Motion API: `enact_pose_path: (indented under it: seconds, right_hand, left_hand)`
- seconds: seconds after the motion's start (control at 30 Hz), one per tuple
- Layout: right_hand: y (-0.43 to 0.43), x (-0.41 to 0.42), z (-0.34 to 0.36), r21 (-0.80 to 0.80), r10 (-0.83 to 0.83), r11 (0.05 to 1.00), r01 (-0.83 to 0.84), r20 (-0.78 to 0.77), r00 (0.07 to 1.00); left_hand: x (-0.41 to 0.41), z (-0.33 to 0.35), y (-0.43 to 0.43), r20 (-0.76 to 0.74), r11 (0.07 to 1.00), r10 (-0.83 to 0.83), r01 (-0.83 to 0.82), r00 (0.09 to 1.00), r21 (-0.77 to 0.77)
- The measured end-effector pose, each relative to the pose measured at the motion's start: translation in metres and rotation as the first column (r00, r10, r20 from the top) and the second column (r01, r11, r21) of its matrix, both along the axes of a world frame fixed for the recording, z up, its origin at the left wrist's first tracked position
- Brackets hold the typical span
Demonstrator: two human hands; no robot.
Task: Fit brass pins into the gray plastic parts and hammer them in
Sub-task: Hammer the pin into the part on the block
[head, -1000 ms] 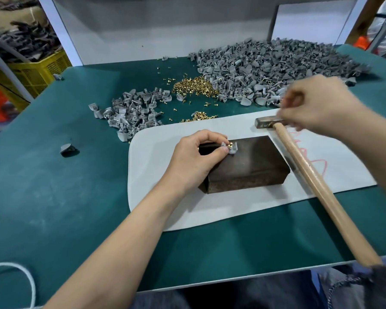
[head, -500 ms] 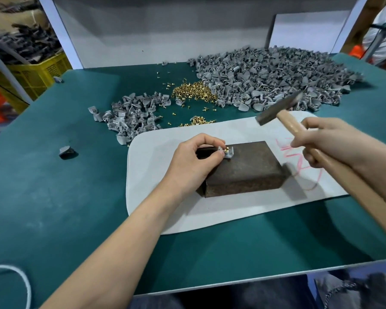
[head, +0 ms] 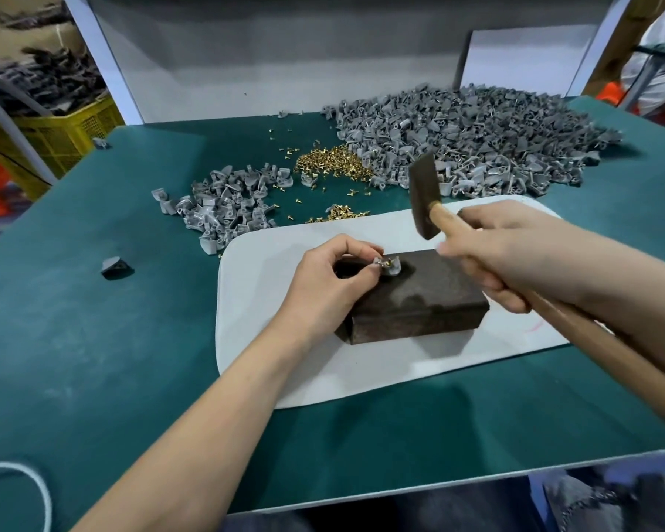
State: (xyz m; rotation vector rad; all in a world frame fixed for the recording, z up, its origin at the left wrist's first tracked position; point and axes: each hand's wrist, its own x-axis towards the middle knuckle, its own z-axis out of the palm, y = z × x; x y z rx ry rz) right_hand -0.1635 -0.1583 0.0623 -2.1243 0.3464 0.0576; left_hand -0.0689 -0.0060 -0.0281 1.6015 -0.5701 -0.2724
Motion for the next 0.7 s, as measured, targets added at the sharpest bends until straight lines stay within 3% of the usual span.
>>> enact_pose_path:
  seconds: [0.23, 0.37, 0.47, 0.7]
  right_hand:
    - [0.018, 0.009, -0.009, 0.172, -0.031, 0.984, 0.039, -0.05, 0.998]
    - [0.022, 0.014, -0.016, -0.018, -0.116, 0.993, 0.115, -0.026, 0.993]
    - [0.023, 0.014, -0.018, -0.178, -0.09, 0.98, 0.088, -0.002, 0.996]
    - [0.024, 0.01, -0.009, -0.371, -0.096, 0.922, 0.108, 0.052, 0.994]
  left_hand:
    - [0.0, 0.001, 0.0, 0.015, 1.0, 0.002, -0.002, 1.0, 0.006]
    - [0.0, 0.0, 0.0, 0.016, 1.0, -0.008, 0.008, 1.0, -0.007]
    - [0.0, 0.0, 0.001, 0.016, 1.0, -0.01, 0.01, 1.0, -0.015]
    - [0.0, 0.0, 0.0, 0.043, 1.0, 0.02, -0.021, 0.999, 0.014]
